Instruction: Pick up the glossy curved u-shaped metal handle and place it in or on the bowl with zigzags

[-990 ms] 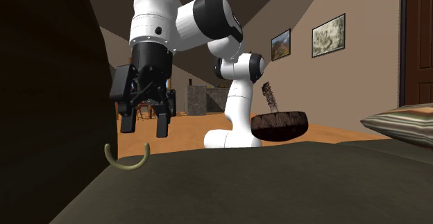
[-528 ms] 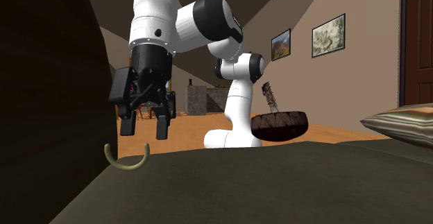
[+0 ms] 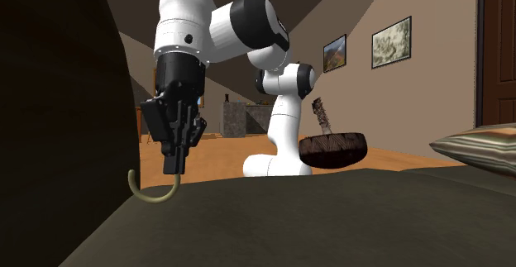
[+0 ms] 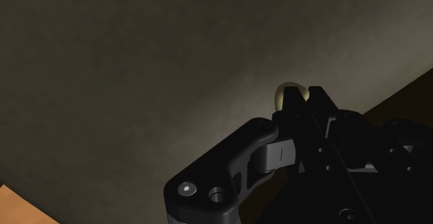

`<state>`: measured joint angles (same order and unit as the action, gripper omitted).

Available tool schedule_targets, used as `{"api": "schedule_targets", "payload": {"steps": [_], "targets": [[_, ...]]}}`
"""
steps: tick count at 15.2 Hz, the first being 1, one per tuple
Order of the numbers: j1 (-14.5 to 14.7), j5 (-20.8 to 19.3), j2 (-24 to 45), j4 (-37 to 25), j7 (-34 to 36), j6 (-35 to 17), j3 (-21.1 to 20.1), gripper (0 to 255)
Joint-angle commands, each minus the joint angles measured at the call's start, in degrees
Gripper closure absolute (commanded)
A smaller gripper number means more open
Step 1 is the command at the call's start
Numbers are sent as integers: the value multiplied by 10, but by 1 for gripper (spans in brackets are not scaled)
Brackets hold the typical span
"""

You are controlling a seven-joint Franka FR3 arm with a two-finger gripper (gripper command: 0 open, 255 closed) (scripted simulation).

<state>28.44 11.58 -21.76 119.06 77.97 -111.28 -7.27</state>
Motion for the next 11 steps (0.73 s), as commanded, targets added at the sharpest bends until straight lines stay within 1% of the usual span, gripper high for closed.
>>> {"api": "schedule_targets", "payload": {"steps": [1, 2, 11], "targets": [[0, 0, 0, 0, 0, 0, 0, 255], [0, 0, 0, 0, 0, 0, 0, 255], [-2, -6, 12, -80, 10, 68, 3, 255]]}}
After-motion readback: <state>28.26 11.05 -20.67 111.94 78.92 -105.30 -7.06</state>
